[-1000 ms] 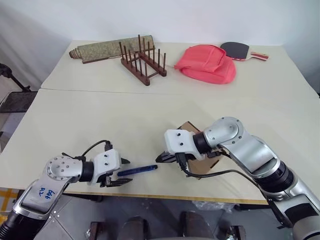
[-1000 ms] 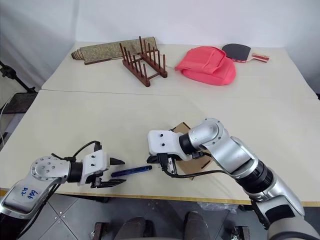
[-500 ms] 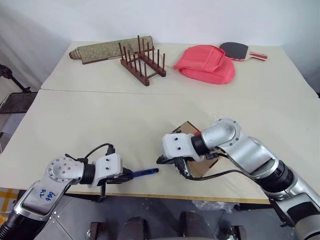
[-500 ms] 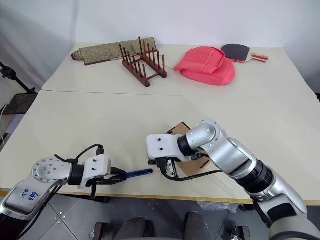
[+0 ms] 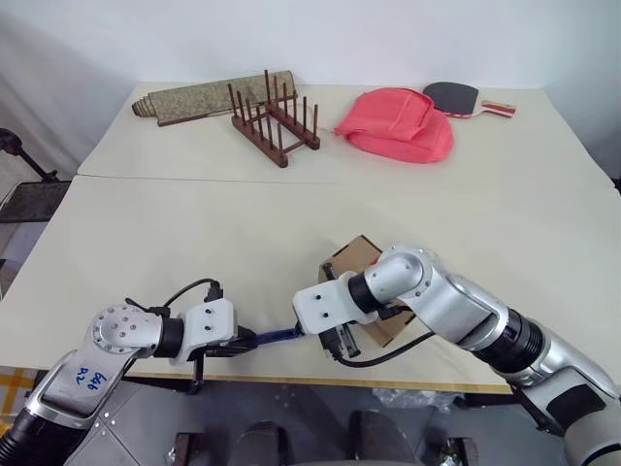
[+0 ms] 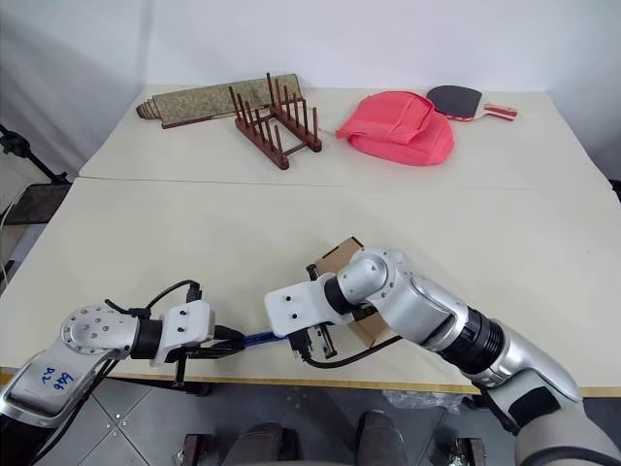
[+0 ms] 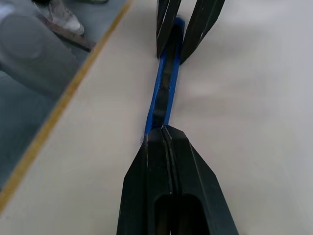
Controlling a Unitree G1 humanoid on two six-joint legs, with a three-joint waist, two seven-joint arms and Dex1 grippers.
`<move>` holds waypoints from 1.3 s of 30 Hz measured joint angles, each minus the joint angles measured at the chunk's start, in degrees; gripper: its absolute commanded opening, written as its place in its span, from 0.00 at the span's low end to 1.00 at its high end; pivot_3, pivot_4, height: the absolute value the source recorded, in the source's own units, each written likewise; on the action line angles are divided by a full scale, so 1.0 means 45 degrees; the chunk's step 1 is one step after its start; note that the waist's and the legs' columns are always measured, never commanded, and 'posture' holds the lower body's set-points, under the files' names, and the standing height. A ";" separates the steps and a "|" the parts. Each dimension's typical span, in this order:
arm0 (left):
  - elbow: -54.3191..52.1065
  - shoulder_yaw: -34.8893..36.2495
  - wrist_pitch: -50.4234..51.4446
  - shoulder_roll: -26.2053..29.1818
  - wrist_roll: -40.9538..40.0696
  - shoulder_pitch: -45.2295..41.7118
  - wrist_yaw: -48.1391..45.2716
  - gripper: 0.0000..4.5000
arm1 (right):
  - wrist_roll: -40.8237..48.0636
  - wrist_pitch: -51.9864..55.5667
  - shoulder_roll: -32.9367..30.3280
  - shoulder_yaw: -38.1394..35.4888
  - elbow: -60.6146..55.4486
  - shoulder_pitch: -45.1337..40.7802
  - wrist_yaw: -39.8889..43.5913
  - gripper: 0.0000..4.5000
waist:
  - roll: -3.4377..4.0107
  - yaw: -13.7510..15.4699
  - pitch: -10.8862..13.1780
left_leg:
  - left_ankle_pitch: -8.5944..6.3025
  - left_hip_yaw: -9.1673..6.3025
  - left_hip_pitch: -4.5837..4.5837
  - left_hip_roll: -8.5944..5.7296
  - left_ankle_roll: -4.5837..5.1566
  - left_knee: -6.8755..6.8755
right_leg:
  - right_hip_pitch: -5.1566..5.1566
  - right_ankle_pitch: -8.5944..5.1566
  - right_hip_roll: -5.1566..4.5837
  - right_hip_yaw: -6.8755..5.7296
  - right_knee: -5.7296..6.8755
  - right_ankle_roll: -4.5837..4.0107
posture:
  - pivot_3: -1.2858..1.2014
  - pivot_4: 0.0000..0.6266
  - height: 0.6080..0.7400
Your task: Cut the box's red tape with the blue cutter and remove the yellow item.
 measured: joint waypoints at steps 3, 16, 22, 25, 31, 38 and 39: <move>-0.0030 -0.0008 0.0006 0.0076 0.0000 0.0006 0.0002 0.10 | -0.0262 -0.0337 0.0244 0.0038 0.0477 0.0000 0.0089 0.00 | 0.0002 -0.0012 -0.0001 | 0.0002 0.0008 0.0002 0.0001 -0.0004 0.0000 | -0.0002 0.0000 0.0005 -0.0002 0.0002 0.0000 | 0.52 0.24 1.00; -0.0322 -0.0015 0.0412 0.0198 0.0000 0.0068 0.0163 0.10 | -0.0991 -0.1307 0.1099 0.0470 0.1052 0.0001 0.0521 0.00 | 0.0005 -0.0017 -0.0004 | 0.0005 0.0009 0.0005 0.0003 -0.0011 0.0000 | -0.0006 0.0000 0.0010 -0.0005 0.0016 0.0000 | 0.52 0.24 1.00; -0.0481 -0.0015 0.0686 0.0228 0.0000 0.0074 0.0207 0.10 | -0.1571 -0.1888 0.1499 0.0503 0.1788 -0.0002 0.0463 0.00 | 0.0009 -0.0021 -0.0008 | 0.0006 0.0009 0.0009 0.0003 -0.0013 -0.0001 | -0.0007 0.0000 0.0011 -0.0005 0.0026 0.0000 | 0.52 0.24 1.00; -0.0508 -0.0014 0.0704 0.0260 0.0000 0.0085 0.0212 0.10 | -0.1667 -0.2112 0.1701 0.0498 0.2004 -0.0002 0.0472 0.00 | 0.0011 -0.0022 -0.0010 | 0.0007 0.0009 0.0009 0.0002 -0.0014 0.0000 | -0.0007 0.0000 0.0011 -0.0005 0.0028 0.0000 | 0.52 0.24 1.00; -0.0710 -0.0014 0.1063 0.0273 0.0000 0.0099 0.0273 0.10 | -0.1880 -0.2365 0.1910 0.0498 0.2066 -0.0001 0.0618 0.00 | 0.0016 -0.0022 -0.0015 | 0.0007 0.0009 0.0010 0.0002 -0.0014 -0.0001 | -0.0006 0.0000 0.0010 -0.0004 0.0028 0.0000 | 0.52 0.24 1.00; -0.0774 -0.0013 0.1232 0.0288 0.0000 0.0098 0.0288 0.10 | -0.2154 -0.2407 0.2875 0.0555 0.2696 -0.0001 0.0596 0.00 | 0.0024 -0.0030 -0.0023 | 0.0007 0.0009 0.0015 0.0002 -0.0014 -0.0001 | -0.0006 0.0000 0.0011 -0.0003 0.0037 0.0000 | 0.52 0.24 1.00; -0.0780 -0.0013 0.1257 0.0288 0.0000 0.0098 0.0288 0.10 | -0.2177 -0.2431 0.3029 0.0558 0.2825 -0.0002 0.0577 0.00 | 0.0028 -0.0031 -0.0025 | 0.0007 0.0010 0.0016 0.0001 -0.0014 -0.0001 | -0.0006 0.0000 0.0011 -0.0003 0.0037 -0.0001 | 0.52 0.24 1.00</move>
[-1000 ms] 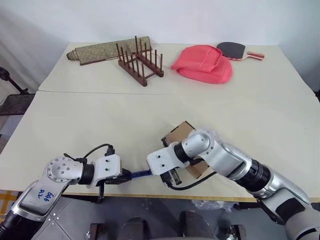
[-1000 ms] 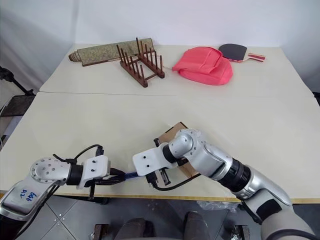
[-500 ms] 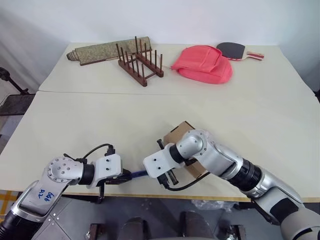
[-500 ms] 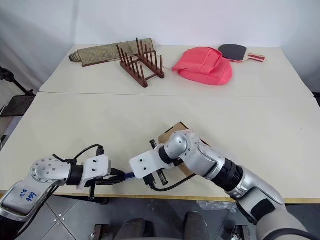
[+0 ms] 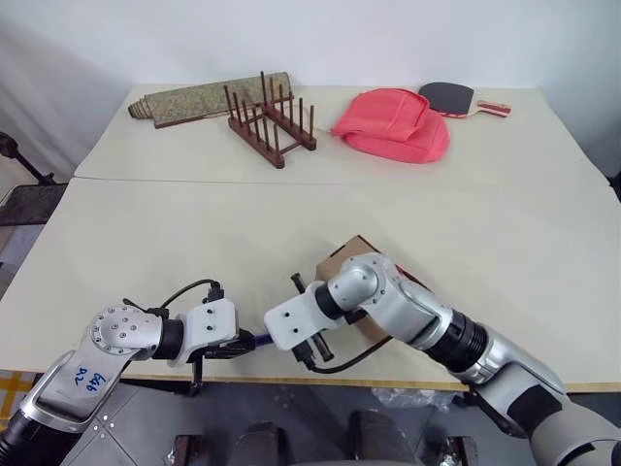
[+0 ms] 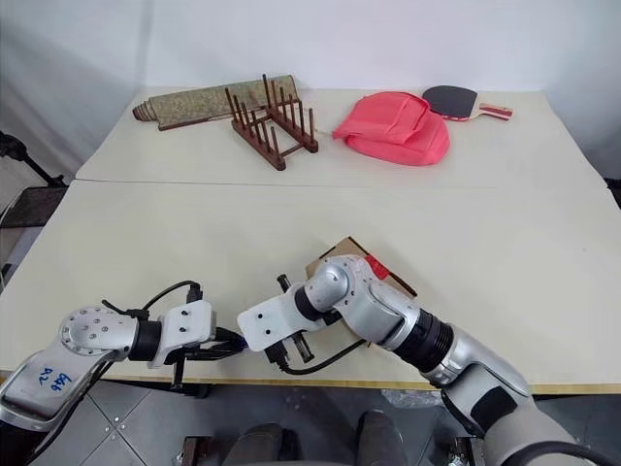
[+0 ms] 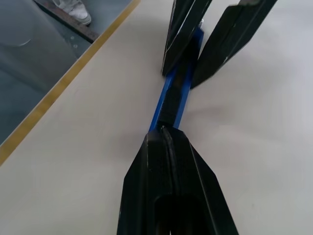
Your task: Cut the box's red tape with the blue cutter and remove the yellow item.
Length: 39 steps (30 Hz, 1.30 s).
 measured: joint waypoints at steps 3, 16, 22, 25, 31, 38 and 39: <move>-0.0001 0.0000 0.0023 0.0000 0.0000 0.0000 0.0012 0.10 | -0.0101 -0.0152 0.0283 0.0001 0.0247 -0.0008 -0.0032 0.00 | 0.0000 -0.0006 -0.0003 | 0.0001 0.0000 0.0002 0.0001 -0.0001 0.0000 | 0.0001 0.0000 0.0001 0.0000 0.0002 0.0000 | 0.52 0.24 1.00; 0.0056 -0.0023 0.0174 -0.0316 -0.0001 -0.0062 0.0170 0.10 | 0.0856 0.0901 0.0225 -0.1083 0.0116 0.0046 0.0180 0.00 | 0.0018 0.0049 -0.0022 | 0.0010 -0.0017 -0.0003 0.0019 0.0001 0.0002 | 0.0003 0.0000 -0.0011 0.0005 0.0008 0.0000 | 0.52 0.24 1.00; 0.0218 -0.0061 0.0176 -0.0642 -0.0001 -0.0160 0.0239 0.10 | 0.1903 0.2036 -0.0987 -0.2365 -0.1046 0.0047 0.0675 0.00 | 0.0017 0.0086 -0.0024 | 0.0015 -0.0025 -0.0004 -0.0012 0.0027 0.0004 | 0.0020 0.0002 -0.0053 0.0012 0.0000 0.0000 | 0.52 0.24 1.00; 0.0380 -0.0100 0.0187 -0.0881 -0.0001 -0.0278 0.0276 0.10 | 0.2616 0.2979 -0.1250 -0.3156 -0.1748 0.0033 0.0674 0.00 | 0.0017 0.0203 -0.0023 | 0.0025 -0.0026 -0.0004 -0.0015 0.0039 0.0005 | 0.0022 0.0004 -0.0058 0.0010 -0.0002 0.0002 | 0.52 0.24 1.00; 0.0623 -0.0291 0.0189 -0.1104 0.0003 -0.0532 0.0334 0.10 | 0.3073 0.3918 -0.1835 -0.3385 -0.2146 0.0104 0.0490 0.00 | 0.0020 0.0369 -0.0024 | 0.0041 -0.0025 0.0009 -0.0016 0.0050 0.0006 | 0.0069 0.0004 -0.0061 0.0010 -0.0062 0.0003 | 0.52 0.24 1.00; 0.0714 -0.0499 0.0407 -0.1278 0.0007 -0.0822 0.0395 0.10 | 0.2738 0.3700 -0.1023 -0.2315 -0.1552 0.0131 -0.0456 0.00 | 0.0023 0.0397 -0.0021 | 0.0054 -0.0053 0.0040 -0.0063 0.0073 0.0007 | 0.0122 0.0004 -0.0116 0.0007 -0.0069 0.0003 | 0.52 0.24 1.00; 0.0723 -0.0452 0.0343 -0.1382 0.0006 -0.0786 0.0456 0.10 | 0.2919 0.3858 -0.0989 -0.2453 -0.1557 0.0130 -0.0507 0.00 | 0.0024 0.0398 -0.0020 | 0.0057 -0.0063 0.0039 -0.0081 0.0080 0.0006 | 0.0125 0.0004 -0.0135 0.0004 -0.0068 0.0003 | 0.52 0.24 1.00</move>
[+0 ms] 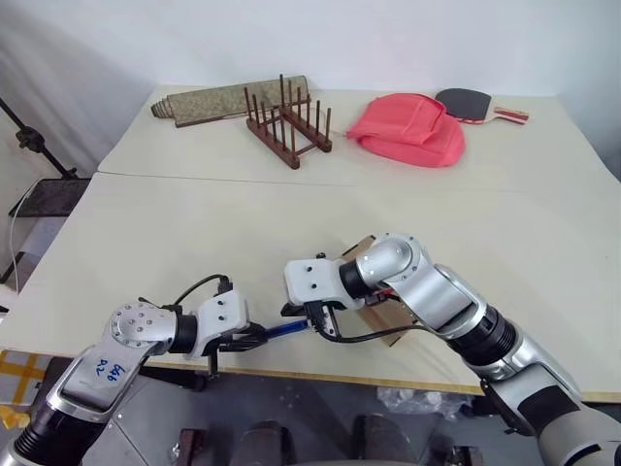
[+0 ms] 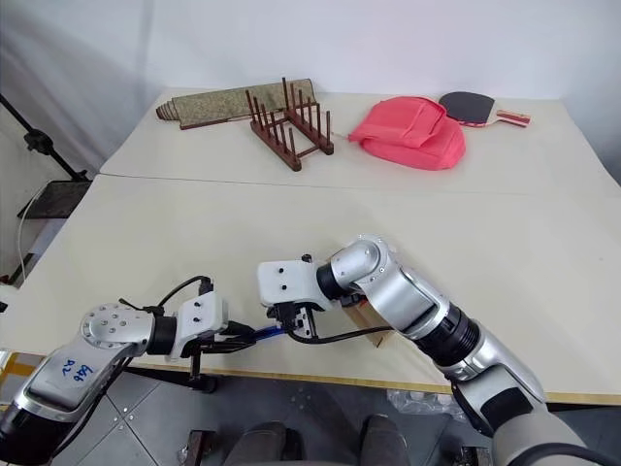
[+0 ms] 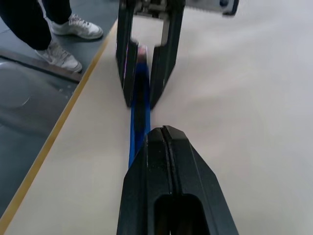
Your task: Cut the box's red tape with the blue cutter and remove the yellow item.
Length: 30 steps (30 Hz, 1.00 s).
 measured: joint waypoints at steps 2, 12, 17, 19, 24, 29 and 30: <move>0.0232 0.0416 -0.0430 -0.0569 -0.0099 0.0225 0.0199 0.10 | 0.0614 0.0680 -0.0013 -0.0822 -0.0043 -0.0022 -0.0096 0.00 | -0.0002 0.0000 0.0008 | 0.0014 -0.0017 -0.0022 -0.0045 0.0027 0.0000 | -0.0004 0.0001 -0.0054 -0.0009 0.0000 0.0002 | 0.52 0.24 1.00; 0.0832 0.2085 -0.3910 -0.2917 -0.0256 -0.0362 0.1954 0.10 | 0.4124 0.7142 -0.0670 -0.6153 0.0797 -0.3059 -0.1268 0.49 | -0.0156 -0.0121 0.0142 | 0.0079 -0.0091 -0.0277 -0.0057 0.0004 -0.0004 | -0.0204 0.0148 -0.0081 -0.0197 -0.0031 0.0128 | 0.52 0.24 1.00; 0.1641 0.2019 -0.5764 -0.3370 -0.0214 -0.1154 0.1874 0.10 | 0.4764 0.9890 -0.1875 -0.5125 0.2008 -0.4050 -0.1641 0.85 | -0.0161 -0.0227 0.0151 | 0.0060 -0.0089 -0.0297 -0.0095 -0.0014 -0.0024 | -0.0206 0.0148 -0.0086 -0.0370 -0.0038 0.0128 | 0.52 0.24 1.00; 0.1907 0.1977 -0.6237 -0.3436 -0.0214 -0.1449 0.1776 0.10 | 0.5266 1.0839 -0.1850 -0.5132 0.2333 -0.4389 -0.1683 0.99 | -0.0177 -0.0280 0.0193 | 0.0060 -0.0057 -0.0310 -0.0096 -0.0013 -0.0022 | -0.0206 0.0150 -0.0087 -0.0396 -0.0048 0.0131 | 0.52 0.24 1.00; 0.2731 0.1540 -0.7101 -0.3781 -0.0181 -0.2729 0.1556 0.10 | 0.6329 1.2141 -0.1893 -0.4806 0.3197 -0.5585 -0.2179 1.00 | -0.0229 -0.0361 0.0235 | 0.0064 -0.0015 -0.0313 -0.0088 -0.0010 0.0003 | -0.0185 0.0151 -0.0088 -0.0445 -0.0045 0.0134 | 0.52 0.24 1.00; 0.3555 0.1309 -0.7595 -0.4249 -0.0025 -0.3399 0.1529 0.10 | 0.7290 1.2254 -0.1907 -0.4543 0.3964 -0.5692 -0.2793 1.00 | -0.0240 -0.0361 0.0242 | 0.0066 -0.0005 -0.0312 -0.0088 -0.0008 0.0021 | -0.0176 0.0155 -0.0093 -0.0451 -0.0046 0.0142 | 0.52 0.24 1.00; 0.3648 0.1203 -0.7596 -0.4300 -0.0027 -0.3418 0.1529 0.10 | 0.7385 1.2255 -0.1907 -0.4481 0.4013 -0.5701 -0.2871 1.00 | -0.0242 -0.0361 0.0243 | 0.0065 -0.0007 -0.0312 -0.0088 -0.0008 0.0021 | -0.0176 0.0155 -0.0093 -0.0454 -0.0047 0.0142 | 0.52 0.24 1.00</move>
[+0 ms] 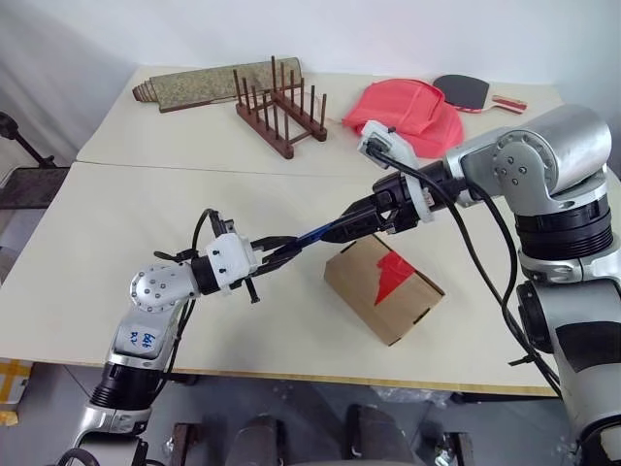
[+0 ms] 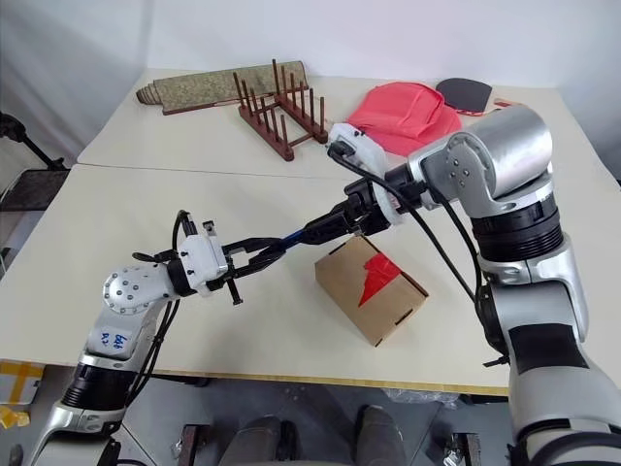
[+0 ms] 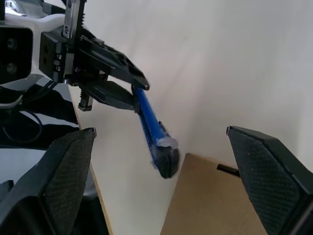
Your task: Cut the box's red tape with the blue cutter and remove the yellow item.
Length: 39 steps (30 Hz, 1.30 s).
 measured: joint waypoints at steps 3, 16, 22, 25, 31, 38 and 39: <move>0.0170 -0.0071 0.0021 -0.0072 -0.0006 -0.0011 -0.0022 0.10 | 0.0197 0.0000 0.0154 0.0147 0.0266 -0.0032 -0.0414 1.00 | -0.0008 -0.0022 0.0005 | 0.0000 -0.0001 -0.0002 0.0004 -0.0001 -0.0001 | -0.0002 0.0000 0.0001 -0.0010 -0.0001 0.0000 | 0.52 0.24 1.00; -0.0034 -0.0078 0.0439 -0.0137 -0.0072 -0.0028 -0.0012 0.10 | 0.0481 0.0000 0.0911 0.0048 0.0802 -0.0079 -0.1754 0.82 | -0.0009 -0.0004 0.0007 | 0.0003 -0.0004 -0.0014 0.0005 -0.0006 0.0026 | -0.0001 0.0002 0.0000 -0.0019 0.0004 0.0004 | 0.52 0.24 1.00; -0.0197 -0.0075 0.0629 -0.0223 -0.0072 -0.0028 0.0075 0.10 | 0.0528 0.0000 0.0894 0.0044 0.0960 -0.0073 -0.1843 0.40 | -0.0010 -0.0012 0.0007 | 0.0003 -0.0002 -0.0016 0.0006 -0.0006 0.0041 | -0.0001 0.0002 0.0000 -0.0019 0.0008 0.0004 | 0.52 0.24 1.00; -0.0198 -0.0076 0.0796 -0.0265 -0.0065 -0.0030 0.0212 0.10 | 0.0728 -0.0009 0.0822 0.0047 0.0901 -0.0057 -0.1741 0.19 | -0.0010 -0.0010 0.0007 | 0.0004 -0.0002 -0.0017 0.0008 -0.0006 0.0051 | -0.0001 0.0002 0.0000 -0.0019 0.0015 0.0004 | 0.52 0.24 1.00; -0.0229 -0.0141 0.0915 -0.0387 -0.0039 -0.0071 0.0228 0.10 | 0.1078 -0.0052 0.0582 0.0054 0.0582 0.0048 -0.1519 0.04 | -0.0010 0.0007 0.0007 | 0.0003 -0.0005 -0.0030 0.0008 -0.0006 0.0083 | 0.0002 0.0002 0.0000 -0.0019 0.0020 0.0004 | 0.52 0.24 1.00; -0.0278 -0.0206 0.2575 -0.0345 -0.0215 -0.0560 0.0385 0.37 | 0.1074 -0.0208 0.0391 0.0019 0.0468 0.0136 -0.1652 0.04 | -0.0011 0.0001 0.0007 | 0.0003 -0.0005 -0.0038 0.0014 -0.0006 0.0116 | 0.0002 0.0002 0.0001 -0.0017 0.0035 0.0004 | 0.52 0.24 1.00; -0.0280 -0.0168 0.3098 -0.0221 -0.0256 -0.0621 0.0412 0.44 | 0.1058 -0.0217 0.0329 -0.0038 0.0494 0.0136 -0.1695 0.04 | -0.0011 0.0000 0.0008 | 0.0003 -0.0005 -0.0038 0.0014 -0.0006 0.0119 | 0.0002 0.0002 0.0001 -0.0016 0.0038 0.0004 | 0.52 0.24 1.00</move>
